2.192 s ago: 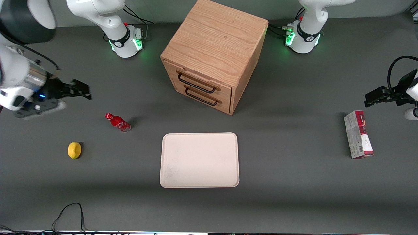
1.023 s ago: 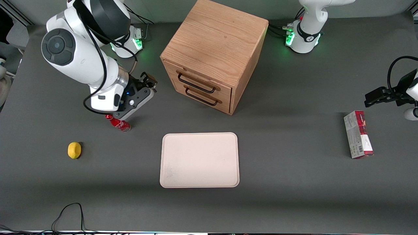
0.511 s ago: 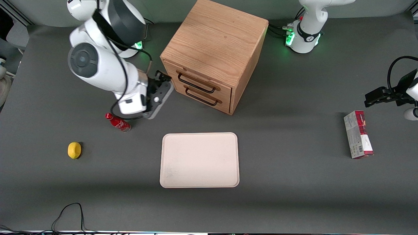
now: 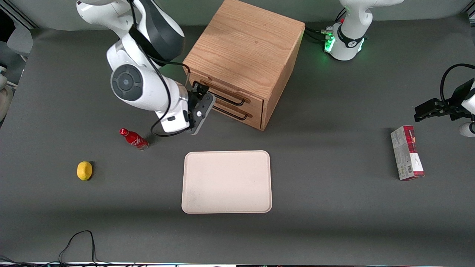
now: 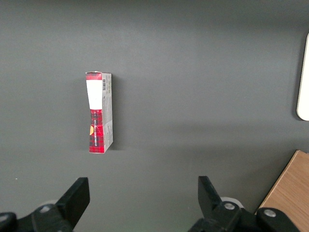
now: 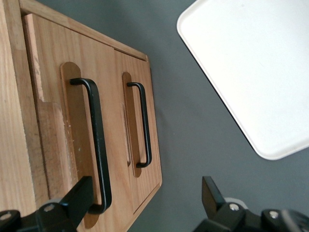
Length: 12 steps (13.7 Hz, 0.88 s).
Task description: Open upper drawer
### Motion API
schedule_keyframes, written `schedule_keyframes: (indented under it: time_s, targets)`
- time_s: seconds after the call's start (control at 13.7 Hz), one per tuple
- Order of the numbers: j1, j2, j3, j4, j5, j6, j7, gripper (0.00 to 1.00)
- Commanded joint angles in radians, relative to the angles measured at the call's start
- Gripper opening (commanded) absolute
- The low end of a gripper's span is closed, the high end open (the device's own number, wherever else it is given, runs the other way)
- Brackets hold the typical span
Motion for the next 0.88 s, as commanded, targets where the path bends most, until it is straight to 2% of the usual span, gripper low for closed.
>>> schedule_keyframes:
  time_s: [0.0, 0.44, 0.8]
  targets:
    - [0.009, 0.037, -0.009, 0.033, 0.054, 0.022, -0.057, 1.00]
    - [0.032, 0.077, -0.009, 0.031, 0.103, 0.054, -0.057, 1.00]
    - [0.069, 0.104, -0.009, 0.023, 0.102, 0.043, -0.060, 1.00]
